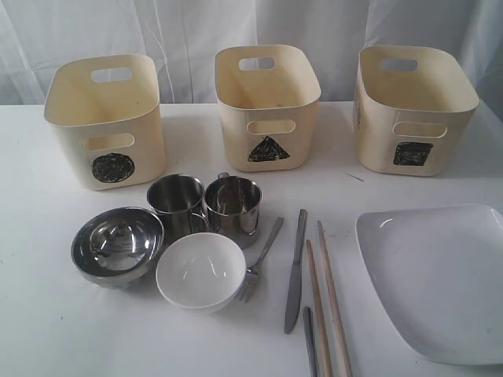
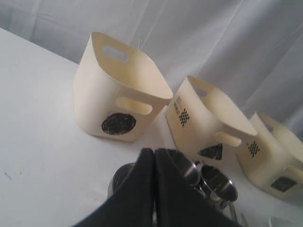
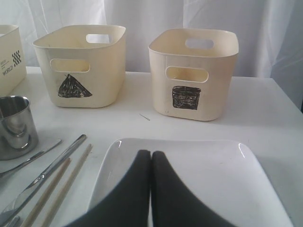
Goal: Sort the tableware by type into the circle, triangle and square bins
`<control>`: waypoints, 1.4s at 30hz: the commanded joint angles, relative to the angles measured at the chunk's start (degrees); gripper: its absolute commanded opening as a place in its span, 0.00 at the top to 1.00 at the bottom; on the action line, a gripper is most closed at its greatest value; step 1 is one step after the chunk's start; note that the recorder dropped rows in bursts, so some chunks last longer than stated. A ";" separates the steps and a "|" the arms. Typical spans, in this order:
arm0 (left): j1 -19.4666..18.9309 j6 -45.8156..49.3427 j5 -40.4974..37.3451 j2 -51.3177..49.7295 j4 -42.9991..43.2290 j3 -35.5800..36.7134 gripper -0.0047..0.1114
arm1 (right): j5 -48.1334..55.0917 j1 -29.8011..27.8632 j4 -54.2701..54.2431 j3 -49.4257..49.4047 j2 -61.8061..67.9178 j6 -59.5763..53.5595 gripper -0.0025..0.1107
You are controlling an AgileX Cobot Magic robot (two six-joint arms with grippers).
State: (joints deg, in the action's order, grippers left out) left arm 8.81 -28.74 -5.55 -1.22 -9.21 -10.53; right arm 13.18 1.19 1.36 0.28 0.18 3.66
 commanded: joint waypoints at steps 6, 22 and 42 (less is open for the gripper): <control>-0.11 13.48 -13.51 -16.70 0.37 -13.51 0.96 | -0.49 0.16 -0.06 -0.28 -0.18 0.04 0.98; -0.11 28.74 -24.14 -52.67 0.37 -26.73 0.96 | -0.49 0.16 -0.06 -0.28 -0.18 0.04 0.98; -0.11 43.00 -11.96 -71.58 -18.91 -30.39 0.39 | -0.44 0.16 -0.06 -0.28 -0.18 2.68 0.98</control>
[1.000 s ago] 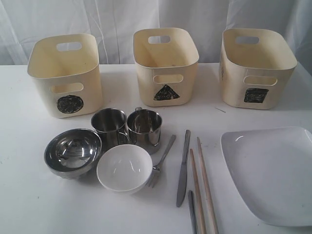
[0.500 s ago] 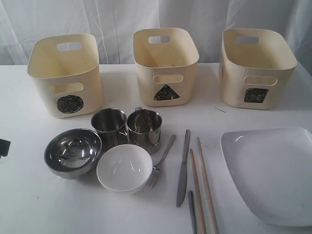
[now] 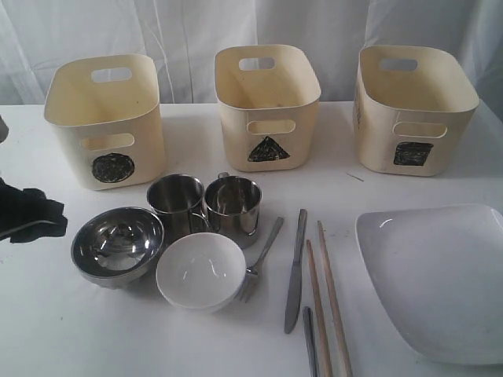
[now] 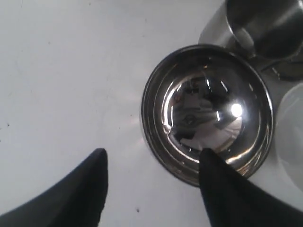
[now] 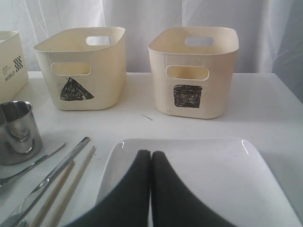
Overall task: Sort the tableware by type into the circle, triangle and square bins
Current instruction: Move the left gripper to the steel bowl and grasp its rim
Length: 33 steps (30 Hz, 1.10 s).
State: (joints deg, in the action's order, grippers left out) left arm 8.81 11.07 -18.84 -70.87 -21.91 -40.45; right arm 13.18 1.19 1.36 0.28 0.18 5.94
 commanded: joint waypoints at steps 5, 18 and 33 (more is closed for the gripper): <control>-0.11 10.74 -2.20 -6.34 -12.58 -3.37 0.39 | -0.44 0.16 -0.06 -0.28 -0.18 0.40 0.98; -0.11 14.84 -2.58 -16.68 -9.99 -7.70 0.39 | -0.56 0.16 -0.06 -0.28 -0.18 0.40 0.98; -0.11 14.84 0.47 -22.56 -7.18 -7.70 0.39 | -0.56 0.16 -0.06 -0.28 -0.18 0.40 0.98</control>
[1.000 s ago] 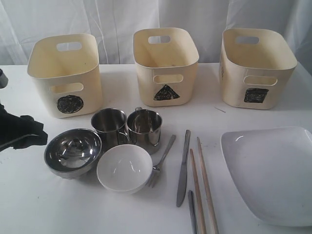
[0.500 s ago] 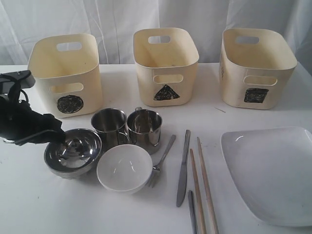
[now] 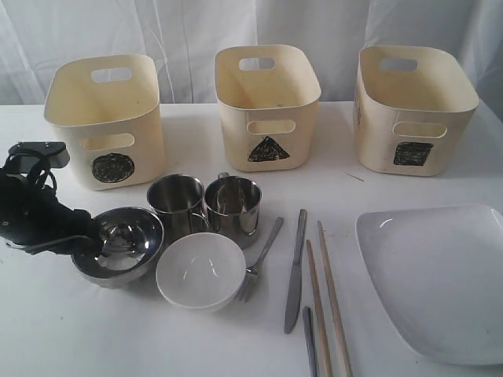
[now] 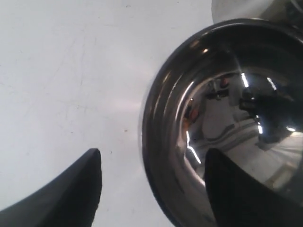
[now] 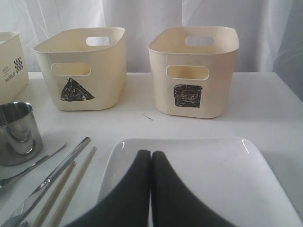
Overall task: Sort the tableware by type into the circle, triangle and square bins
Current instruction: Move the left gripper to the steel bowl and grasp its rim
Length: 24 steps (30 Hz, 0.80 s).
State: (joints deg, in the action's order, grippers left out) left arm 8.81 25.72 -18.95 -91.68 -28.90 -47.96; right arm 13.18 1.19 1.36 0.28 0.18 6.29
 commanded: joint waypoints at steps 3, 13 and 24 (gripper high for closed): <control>-0.11 0.19 1.91 -3.51 -0.19 -0.19 0.39 | -0.56 0.16 -0.06 -0.28 -0.18 0.06 0.98; -0.11 -0.28 4.39 -7.70 -0.30 -0.19 0.44 | -0.56 0.16 -0.06 -0.28 -0.18 0.06 0.98; -0.11 -1.40 0.02 -7.58 -0.55 -0.19 0.96 | -0.56 0.16 -0.06 -0.28 -0.18 0.06 0.98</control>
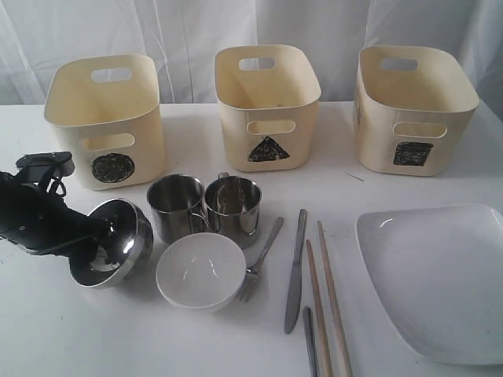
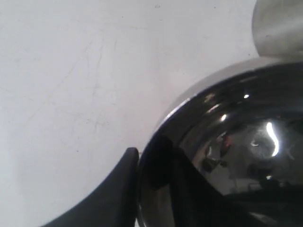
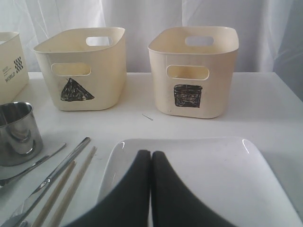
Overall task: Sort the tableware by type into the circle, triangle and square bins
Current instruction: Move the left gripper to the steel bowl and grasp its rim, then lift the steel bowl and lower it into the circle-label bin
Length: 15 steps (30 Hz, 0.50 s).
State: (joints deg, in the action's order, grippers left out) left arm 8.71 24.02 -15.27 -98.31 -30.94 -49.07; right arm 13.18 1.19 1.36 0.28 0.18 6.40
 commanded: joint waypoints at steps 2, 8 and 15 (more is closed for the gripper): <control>-0.01 0.43 -4.88 -0.03 1.60 0.92 0.96 | -0.56 0.16 -0.06 -0.28 -0.18 -0.05 0.98; -0.01 0.43 -7.76 8.75 2.89 0.92 0.96 | -0.56 0.16 -0.06 -0.28 -0.18 -0.05 0.98; -0.01 0.43 -10.90 10.51 3.14 0.92 0.96 | -0.56 0.16 -0.06 -0.28 -0.18 -0.05 0.98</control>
State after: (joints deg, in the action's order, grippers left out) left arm 8.58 24.42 -23.77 -88.71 -27.32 -48.34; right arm 13.18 1.19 1.36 0.28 0.18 6.40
